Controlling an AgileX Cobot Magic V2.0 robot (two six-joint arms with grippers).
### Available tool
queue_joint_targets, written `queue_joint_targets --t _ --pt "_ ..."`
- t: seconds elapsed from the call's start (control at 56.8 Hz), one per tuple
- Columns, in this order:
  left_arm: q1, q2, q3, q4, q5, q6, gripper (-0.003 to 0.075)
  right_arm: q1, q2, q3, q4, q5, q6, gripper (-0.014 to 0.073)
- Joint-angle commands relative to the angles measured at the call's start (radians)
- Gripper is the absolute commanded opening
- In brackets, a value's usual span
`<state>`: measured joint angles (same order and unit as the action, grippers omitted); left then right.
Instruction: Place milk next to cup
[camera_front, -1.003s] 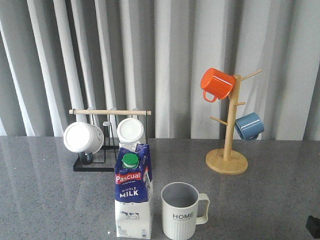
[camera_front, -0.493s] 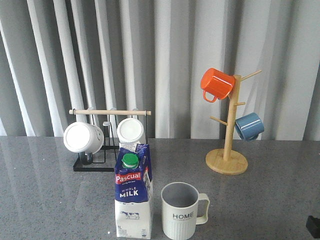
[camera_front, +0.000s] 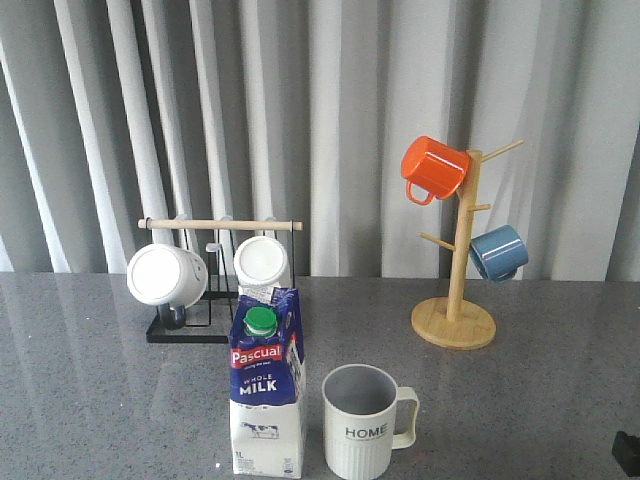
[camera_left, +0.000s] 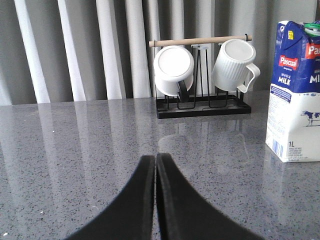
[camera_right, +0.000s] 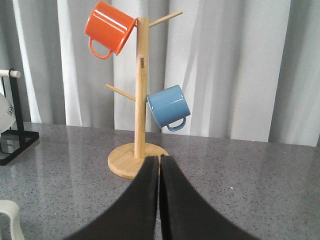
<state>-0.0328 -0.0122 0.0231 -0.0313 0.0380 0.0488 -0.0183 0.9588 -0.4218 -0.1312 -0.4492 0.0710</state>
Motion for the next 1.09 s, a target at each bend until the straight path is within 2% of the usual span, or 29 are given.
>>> queue_joint_targets --t 0.0,0.158,0.264,0.37,0.581,0.774,0.845,0.915,1.074 --pt "0.003 -0.011 -0.02 0.0 -0.071 -0.009 -0.0007 -0.007 -0.014 -0.026 0.001 -0.075 -0.004 -0.0006" --pt "0.003 -0.011 -0.02 0.0 -0.071 -0.009 -0.0007 -0.007 -0.034 -0.026 0.001 -0.054 -0.004 -0.0006" --pt "0.003 -0.011 -0.02 0.0 -0.071 -0.009 -0.0007 -0.007 -0.155 -0.026 0.001 0.025 -0.004 -0.0006" --pt "0.003 -0.011 -0.02 0.0 -0.071 -0.009 -0.0007 -0.007 -0.287 0.008 0.001 0.036 -0.031 -0.0006" --pt "0.003 -0.011 -0.02 0.0 -0.071 -0.009 -0.0007 -0.007 -0.578 0.226 -0.003 0.022 -0.01 -0.0006" --pt "0.003 -0.011 -0.02 0.0 -0.071 -0.009 -0.0007 -0.007 -0.843 0.463 -0.034 0.024 0.09 -0.0006" --pt "0.003 -0.011 -0.02 0.0 -0.071 -0.01 -0.0007 -0.007 -0.923 0.455 -0.092 0.175 0.124 -0.0006" --pt "0.003 -0.011 -0.02 0.0 -0.071 -0.01 -0.0007 -0.007 -0.976 0.458 -0.134 0.241 0.143 -0.0006" --pt "0.003 -0.011 -0.02 0.0 -0.071 -0.01 -0.0007 -0.006 -0.982 0.458 -0.128 0.295 0.153 -0.0006"
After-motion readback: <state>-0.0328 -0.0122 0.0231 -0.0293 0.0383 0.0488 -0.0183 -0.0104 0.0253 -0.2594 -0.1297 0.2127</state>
